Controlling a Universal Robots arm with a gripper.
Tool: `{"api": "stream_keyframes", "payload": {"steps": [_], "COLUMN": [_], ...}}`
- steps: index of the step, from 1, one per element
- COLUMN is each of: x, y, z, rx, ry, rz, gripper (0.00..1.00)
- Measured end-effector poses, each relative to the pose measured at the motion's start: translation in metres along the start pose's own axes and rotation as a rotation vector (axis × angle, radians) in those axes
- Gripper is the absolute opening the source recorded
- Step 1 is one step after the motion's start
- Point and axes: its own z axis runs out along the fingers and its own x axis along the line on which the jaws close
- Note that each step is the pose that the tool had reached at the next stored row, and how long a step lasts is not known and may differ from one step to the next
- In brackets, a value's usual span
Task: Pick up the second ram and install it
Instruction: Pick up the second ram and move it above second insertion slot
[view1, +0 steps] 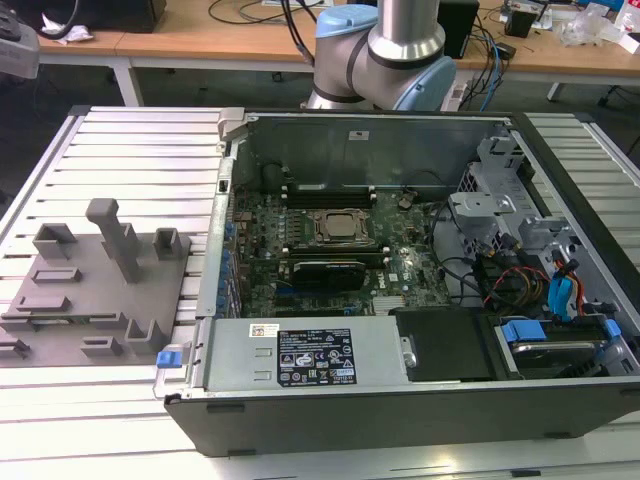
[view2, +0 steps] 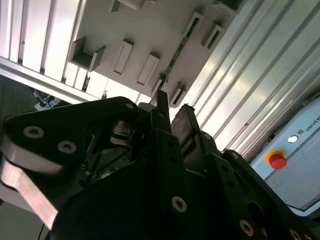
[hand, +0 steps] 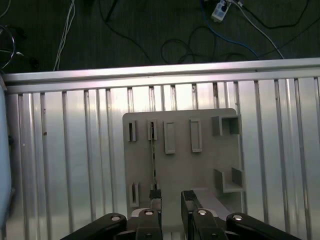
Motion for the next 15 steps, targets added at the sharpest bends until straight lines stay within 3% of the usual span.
{"api": "stream_keyframes", "payload": {"steps": [11, 15], "x": [0.0003, 0.0006], "y": [-0.0004, -0.0008], "z": [0.0094, 0.0179], "rx": [0.0000, -0.0001], "ry": [0.0000, 0.0001], "rz": [0.000, 0.000], "gripper": [0.30, 0.30]}}
